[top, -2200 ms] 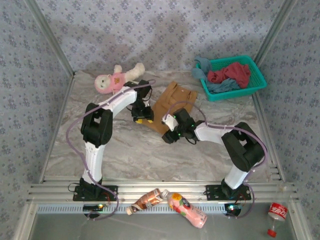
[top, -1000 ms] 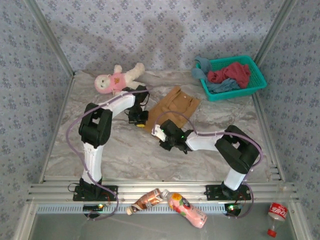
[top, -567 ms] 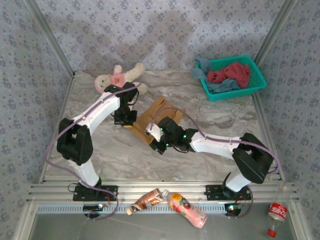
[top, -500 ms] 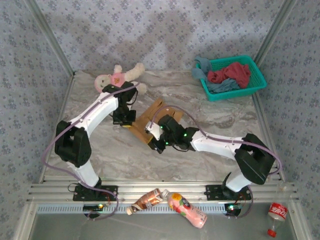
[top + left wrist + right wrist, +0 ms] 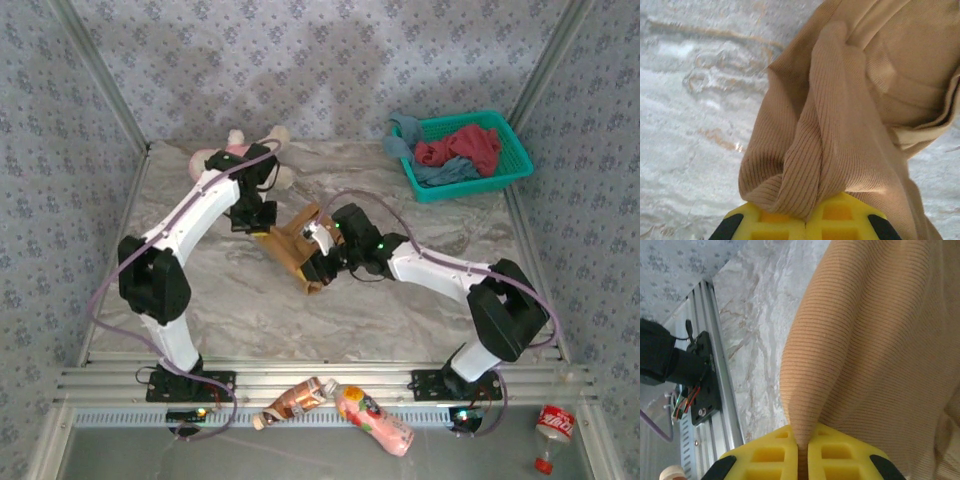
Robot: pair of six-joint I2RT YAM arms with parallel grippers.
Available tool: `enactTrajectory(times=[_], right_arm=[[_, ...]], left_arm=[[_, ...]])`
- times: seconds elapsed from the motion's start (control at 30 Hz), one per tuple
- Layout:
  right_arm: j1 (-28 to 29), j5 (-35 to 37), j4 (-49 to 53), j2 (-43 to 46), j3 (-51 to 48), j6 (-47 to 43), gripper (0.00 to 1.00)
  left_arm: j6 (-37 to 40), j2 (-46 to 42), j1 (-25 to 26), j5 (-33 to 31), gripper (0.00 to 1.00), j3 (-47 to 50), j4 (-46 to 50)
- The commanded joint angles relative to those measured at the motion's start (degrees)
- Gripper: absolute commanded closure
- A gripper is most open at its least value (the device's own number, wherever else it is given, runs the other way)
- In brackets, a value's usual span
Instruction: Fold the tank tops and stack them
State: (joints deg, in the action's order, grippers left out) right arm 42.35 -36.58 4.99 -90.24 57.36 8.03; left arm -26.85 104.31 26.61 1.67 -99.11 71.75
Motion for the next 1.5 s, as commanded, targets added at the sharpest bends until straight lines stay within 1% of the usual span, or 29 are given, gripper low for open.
enactTrajectory(times=[0.0, 0.2, 0.4, 0.43, 0.57, 0.83, 0.97, 1.03, 1.1, 1.17, 1.23, 1.3, 1.37, 1.47], right_arm=[[-4.10, -7.36, 2.39, -2.59, 2.69, -0.21, 0.90], [-10.22, -10.98, 7.51, -7.91, 7.33, -4.47, 0.90], [-15.47, -10.43, 12.26, -12.67, 10.44, -9.66, 0.89], [-16.27, -9.72, 12.28, -13.22, 12.26, -10.12, 0.89], [-18.82, -9.31, 11.61, -16.13, 14.16, -10.96, 0.89], [-21.34, -6.36, 13.38, -19.38, 16.75, -13.80, 0.89], [-22.20, -4.92, 12.90, -20.90, 17.17, -14.10, 0.88], [-22.52, -2.70, 11.36, -20.87, 16.68, -13.95, 0.88], [-22.97, -1.02, 9.58, -20.94, 16.39, -13.16, 0.88], [-23.03, 1.45, 8.11, -21.02, 15.99, -12.79, 0.88], [-23.06, 2.93, 7.33, -21.26, 15.74, -12.47, 0.88], [-23.11, 4.77, 6.94, -21.24, 15.45, -12.02, 0.87], [-23.36, 7.34, 5.46, -20.63, 14.42, -11.11, 0.88], [-23.67, 11.64, 5.01, -20.17, 13.65, -10.41, 0.88]], left_arm=[[1.36, 5.06, -0.42, 1.49, 1.00, -5.17, -1.01], [2.41, 15.97, -0.33, 3.88, 0.99, -18.29, -1.51], [3.21, 27.19, -0.20, 6.58, 0.98, -32.09, 0.34], [3.21, 28.81, -0.16, 6.48, 0.98, -34.27, 0.84], [2.62, 33.45, -0.25, 7.43, 0.97, -39.85, -0.50], [2.63, 39.21, 0.10, 9.81, 0.95, -45.69, -5.51], [2.92, 41.37, 0.14, 11.93, 0.92, -47.48, -7.74], [2.88, 42.57, 0.14, 13.21, 0.90, -49.08, -8.43], [2.86, 43.19, 0.15, 14.44, 0.86, -49.92, -9.85], [3.03, 43.09, 0.24, 15.14, 0.78, -50.11, -11.89], [3.51, 42.97, 0.25, 15.83, 0.73, -50.13, -13.36], [3.89, 42.90, 0.22, 16.31, 0.71, -50.30, -14.24], [4.38, 42.82, 0.28, 17.14, 0.66, -50.37, -14.93], [5.35, 41.85, 0.43, 16.99, 0.61, -50.24, -15.10]])
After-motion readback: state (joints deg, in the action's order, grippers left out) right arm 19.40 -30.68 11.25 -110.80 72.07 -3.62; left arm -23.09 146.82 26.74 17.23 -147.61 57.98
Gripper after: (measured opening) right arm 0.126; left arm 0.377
